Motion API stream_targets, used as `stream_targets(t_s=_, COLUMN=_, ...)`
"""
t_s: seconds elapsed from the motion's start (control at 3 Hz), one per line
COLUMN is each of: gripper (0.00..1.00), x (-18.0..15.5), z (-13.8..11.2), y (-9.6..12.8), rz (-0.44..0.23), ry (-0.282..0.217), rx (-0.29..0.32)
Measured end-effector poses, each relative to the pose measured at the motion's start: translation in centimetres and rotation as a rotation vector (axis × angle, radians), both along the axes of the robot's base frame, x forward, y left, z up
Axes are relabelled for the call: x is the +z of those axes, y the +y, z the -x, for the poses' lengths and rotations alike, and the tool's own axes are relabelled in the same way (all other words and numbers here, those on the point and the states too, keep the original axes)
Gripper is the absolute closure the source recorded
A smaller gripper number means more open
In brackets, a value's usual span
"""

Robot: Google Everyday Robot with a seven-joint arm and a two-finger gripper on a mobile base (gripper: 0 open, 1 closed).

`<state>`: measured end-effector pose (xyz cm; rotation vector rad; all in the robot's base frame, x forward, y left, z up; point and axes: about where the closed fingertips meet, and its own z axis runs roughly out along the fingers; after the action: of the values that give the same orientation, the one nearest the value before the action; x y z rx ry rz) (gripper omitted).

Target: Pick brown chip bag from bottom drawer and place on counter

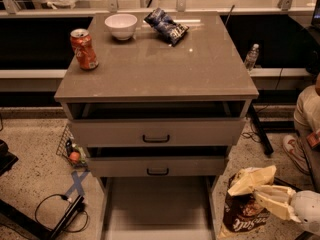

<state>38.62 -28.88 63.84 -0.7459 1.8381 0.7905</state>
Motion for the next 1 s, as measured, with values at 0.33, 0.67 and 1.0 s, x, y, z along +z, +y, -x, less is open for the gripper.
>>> stream_targets(t_s=0.33, gripper=1.0, x=1.5, z=-1.4, y=1.0, rz=0.018, ry=-0.022, rx=0.012)
stream_targets(t_s=0.67, gripper=1.0, x=8.1, z=-4.1, y=1.3, rz=0.025, ry=-0.052, rx=0.028)
stream_targets(t_s=1.0, gripper=1.0, x=18.6, z=-7.9, y=-0.2, rz=0.067, ry=-0.085, rx=-0.012)
